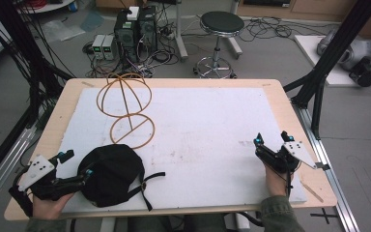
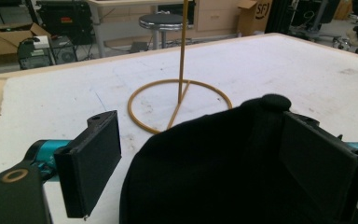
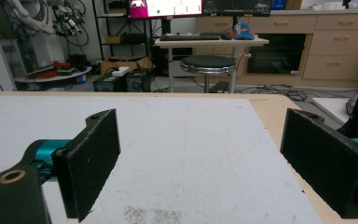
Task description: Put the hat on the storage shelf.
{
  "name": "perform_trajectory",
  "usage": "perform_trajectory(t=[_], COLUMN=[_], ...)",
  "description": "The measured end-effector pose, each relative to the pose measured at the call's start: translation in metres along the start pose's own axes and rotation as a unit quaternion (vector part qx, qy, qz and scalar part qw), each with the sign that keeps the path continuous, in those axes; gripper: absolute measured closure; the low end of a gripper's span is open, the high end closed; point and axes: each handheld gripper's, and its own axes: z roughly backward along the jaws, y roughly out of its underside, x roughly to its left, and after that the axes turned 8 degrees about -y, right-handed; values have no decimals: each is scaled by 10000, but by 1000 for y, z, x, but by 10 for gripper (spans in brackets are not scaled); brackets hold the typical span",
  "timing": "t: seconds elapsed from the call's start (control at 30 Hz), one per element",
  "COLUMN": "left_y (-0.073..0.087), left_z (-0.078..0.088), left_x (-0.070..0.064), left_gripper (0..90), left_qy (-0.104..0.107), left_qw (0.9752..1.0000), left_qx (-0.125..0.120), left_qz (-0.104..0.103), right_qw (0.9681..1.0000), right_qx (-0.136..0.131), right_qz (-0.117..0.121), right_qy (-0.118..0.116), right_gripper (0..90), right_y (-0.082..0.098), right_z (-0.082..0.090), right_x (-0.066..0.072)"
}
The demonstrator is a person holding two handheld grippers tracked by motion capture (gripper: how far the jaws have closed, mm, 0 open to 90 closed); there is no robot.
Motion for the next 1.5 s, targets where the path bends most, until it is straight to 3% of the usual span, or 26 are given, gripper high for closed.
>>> perform_trajectory(t=[0.23, 0.57, 0.7, 0.9, 1.0, 1.1, 1.13, 1.5], left_y=[4, 12, 14, 15, 14, 15, 15, 14], left_z=[-2, -9, -9, -7, -7, -6, -6, -4], left_x=[-3, -6, -7, -5, -8, -7, -7, -6], left_gripper=[144, 206, 273, 478, 611, 829, 862, 876], left_qy=[69, 364, 492, 610, 661, 628, 619, 551], left_qw=[9998, 9976, 9969, 9957, 9952, 9953, 9954, 9960], left_qx=[150, 506, 549, 698, 712, 731, 737, 694], left_qz=[-99, -304, -288, -95, -61, 4, 40, 119], right_qw=[10000, 10000, 10000, 10000, 10000, 10000, 10000, 9999], right_qx=[17, 35, 41, 31, 39, 62, 65, 56], right_qz=[40, 23, 12, 60, 59, 69, 66, 129], right_qy=[-21, -38, -36, -27, -25, -25, -21, -45], right_gripper=[111, 111, 111, 111, 111, 111, 111, 111], right_y=[0, 0, 0, 1, 1, 1, 1, 1], right_z=[-1, -1, -1, -1, -1, -1, -1, -1], right_x=[1, 2, 1, 2, 2, 2, 2, 3])
